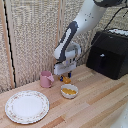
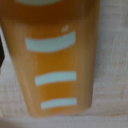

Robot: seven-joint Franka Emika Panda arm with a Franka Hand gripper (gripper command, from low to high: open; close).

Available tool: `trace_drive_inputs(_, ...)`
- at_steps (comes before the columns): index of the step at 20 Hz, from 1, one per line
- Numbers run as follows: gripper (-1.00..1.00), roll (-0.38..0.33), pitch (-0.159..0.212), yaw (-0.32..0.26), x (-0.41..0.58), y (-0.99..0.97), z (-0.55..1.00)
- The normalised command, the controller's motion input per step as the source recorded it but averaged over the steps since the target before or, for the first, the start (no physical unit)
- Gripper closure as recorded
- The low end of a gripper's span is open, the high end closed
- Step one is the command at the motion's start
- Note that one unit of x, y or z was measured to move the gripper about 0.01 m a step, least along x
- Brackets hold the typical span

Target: Bring your hand's grasp to the bread. Hold the bread tenderly using the grip of your hand. Carefully pick up the bread and hover it over the white plate. Politely place it atop the plate.

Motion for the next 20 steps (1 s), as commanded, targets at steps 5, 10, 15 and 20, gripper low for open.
trace_drive_inputs(5, 1.0, 0.0, 0.021, -0.001, 0.007, -0.02, 0.04)
trace_drive_inputs(10, 1.0, 0.0, -0.016, -0.019, -0.084, -0.01, 0.21)
trace_drive_inputs(15, 1.0, 0.0, -0.004, -0.069, -0.019, 0.0, 0.92)
trace_drive_inputs(20, 1.0, 0.0, 0.011, -0.027, -0.01, 0.01, 1.0)
